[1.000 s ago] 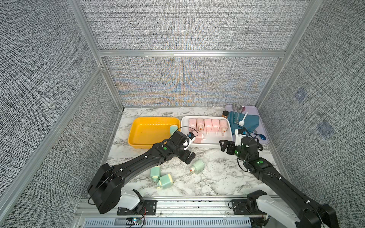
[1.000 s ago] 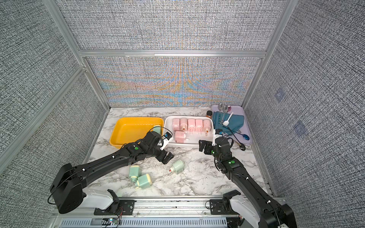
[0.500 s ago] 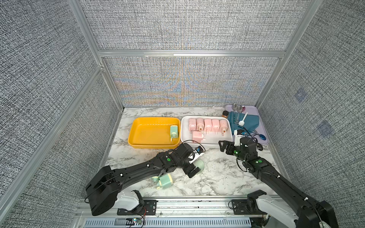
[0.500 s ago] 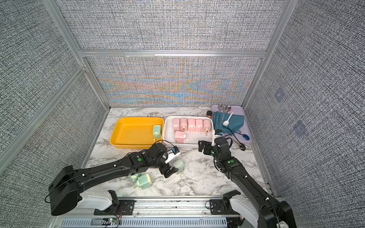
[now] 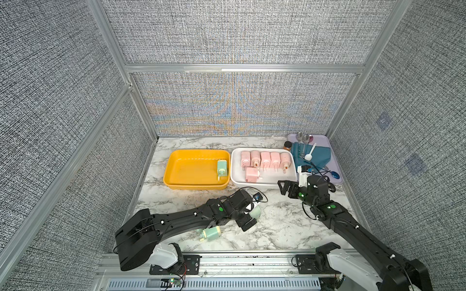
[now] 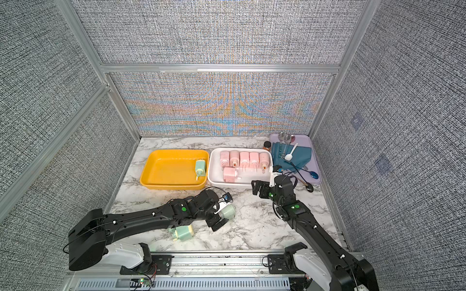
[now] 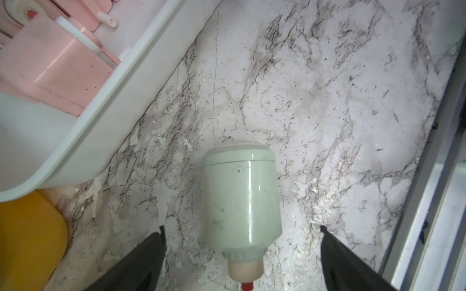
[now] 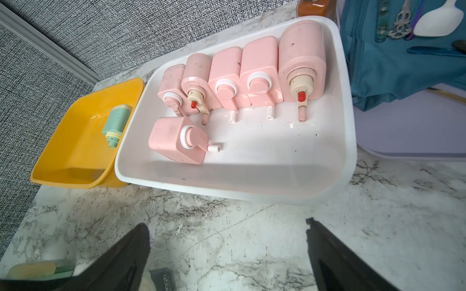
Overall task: Place the pencil sharpeners by color into the storage box
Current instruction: Pick up the pencil sharpener from the center of the board.
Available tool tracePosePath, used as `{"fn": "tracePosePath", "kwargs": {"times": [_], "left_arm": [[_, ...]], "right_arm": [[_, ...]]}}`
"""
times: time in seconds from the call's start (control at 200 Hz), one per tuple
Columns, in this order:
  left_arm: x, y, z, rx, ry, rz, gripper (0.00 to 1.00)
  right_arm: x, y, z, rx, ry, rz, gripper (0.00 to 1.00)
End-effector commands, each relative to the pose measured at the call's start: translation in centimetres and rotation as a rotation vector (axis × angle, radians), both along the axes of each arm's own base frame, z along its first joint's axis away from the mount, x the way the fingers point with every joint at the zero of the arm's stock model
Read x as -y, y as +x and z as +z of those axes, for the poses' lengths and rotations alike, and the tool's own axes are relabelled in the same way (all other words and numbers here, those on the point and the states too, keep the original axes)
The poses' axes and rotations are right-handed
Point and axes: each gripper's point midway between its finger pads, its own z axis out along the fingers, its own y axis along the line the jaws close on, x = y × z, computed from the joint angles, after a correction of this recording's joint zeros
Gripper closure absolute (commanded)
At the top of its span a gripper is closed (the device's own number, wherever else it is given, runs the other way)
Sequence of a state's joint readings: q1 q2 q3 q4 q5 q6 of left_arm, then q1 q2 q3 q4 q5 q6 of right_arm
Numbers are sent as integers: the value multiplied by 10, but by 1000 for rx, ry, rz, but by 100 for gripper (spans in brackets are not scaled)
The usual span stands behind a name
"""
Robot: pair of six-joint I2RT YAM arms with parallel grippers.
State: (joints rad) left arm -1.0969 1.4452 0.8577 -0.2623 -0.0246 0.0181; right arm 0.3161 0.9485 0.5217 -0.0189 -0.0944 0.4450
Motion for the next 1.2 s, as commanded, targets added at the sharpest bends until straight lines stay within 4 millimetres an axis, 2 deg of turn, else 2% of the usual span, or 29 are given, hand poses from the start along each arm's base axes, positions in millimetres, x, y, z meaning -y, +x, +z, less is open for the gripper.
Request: {"fn": "tracePosePath", "kwargs": {"times": [0.0, 0.15, 0.375, 0.676, 0.976, 1.196], "left_arm": [[11, -3, -1, -31, -10, -32, 2], [18, -3, -11, -61, 0, -33, 6], [24, 0, -16, -53, -25, -22, 13], [21, 7, -24, -32, 7, -4, 22], [19, 10, -24, -18, 12, 14, 40], [16, 11, -23, -10, 12, 25, 49]], "right_arm": [[-1, -2, 0, 1, 3, 10, 1], [-1, 0, -1, 0, 9, -3, 1], [0, 1, 2, 5, 6, -6, 1], [0, 2, 2, 7, 6, -7, 1], [2, 1, 6, 22, 11, -16, 1], [1, 1, 6, 19, 11, -15, 1]]}}
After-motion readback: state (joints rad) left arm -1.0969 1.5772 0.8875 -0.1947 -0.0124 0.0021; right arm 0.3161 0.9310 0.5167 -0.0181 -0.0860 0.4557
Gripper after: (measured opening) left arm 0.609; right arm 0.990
